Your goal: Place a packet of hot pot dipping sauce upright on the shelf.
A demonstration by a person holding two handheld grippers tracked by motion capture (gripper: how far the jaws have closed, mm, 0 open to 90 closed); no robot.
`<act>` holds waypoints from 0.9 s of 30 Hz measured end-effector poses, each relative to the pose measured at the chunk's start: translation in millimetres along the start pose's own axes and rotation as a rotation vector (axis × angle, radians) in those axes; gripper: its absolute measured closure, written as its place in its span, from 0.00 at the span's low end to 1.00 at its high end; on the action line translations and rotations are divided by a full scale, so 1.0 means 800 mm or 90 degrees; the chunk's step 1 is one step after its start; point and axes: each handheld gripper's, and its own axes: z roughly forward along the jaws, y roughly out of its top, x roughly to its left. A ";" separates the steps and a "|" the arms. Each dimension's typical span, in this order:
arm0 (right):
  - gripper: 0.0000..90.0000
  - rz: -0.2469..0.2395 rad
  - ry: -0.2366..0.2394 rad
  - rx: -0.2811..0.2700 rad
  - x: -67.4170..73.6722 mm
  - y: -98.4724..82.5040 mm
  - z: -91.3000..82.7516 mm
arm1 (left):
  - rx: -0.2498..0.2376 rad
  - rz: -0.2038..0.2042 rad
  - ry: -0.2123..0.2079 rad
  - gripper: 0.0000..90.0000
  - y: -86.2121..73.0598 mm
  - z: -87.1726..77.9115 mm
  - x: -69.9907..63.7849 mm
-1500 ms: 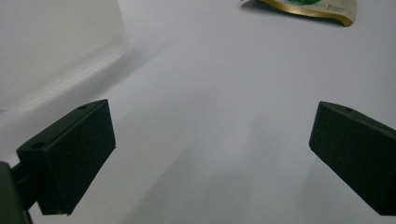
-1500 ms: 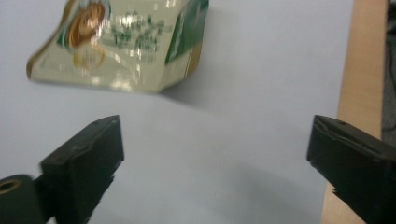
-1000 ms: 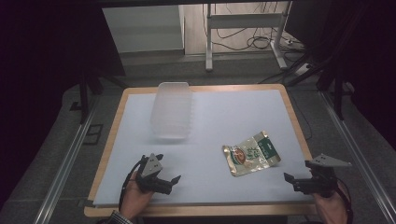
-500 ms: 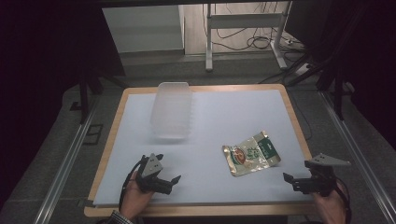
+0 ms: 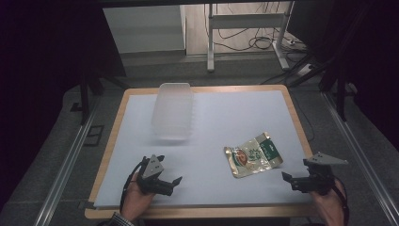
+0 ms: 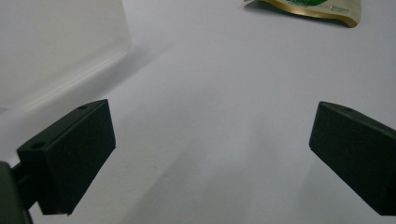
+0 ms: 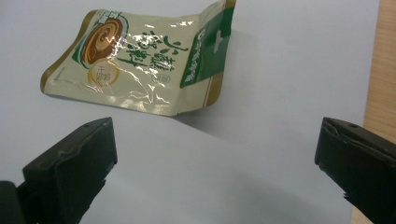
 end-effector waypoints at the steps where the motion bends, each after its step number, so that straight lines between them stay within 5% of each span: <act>1: 0.00 -0.002 0.000 -0.001 0.000 0.001 0.001 | 0.000 -0.001 0.000 0.00 0.000 0.000 0.000; 27: 0.00 -0.022 0.062 -0.005 -0.002 0.035 0.045 | 0.002 0.005 -0.001 0.00 0.001 0.002 -0.001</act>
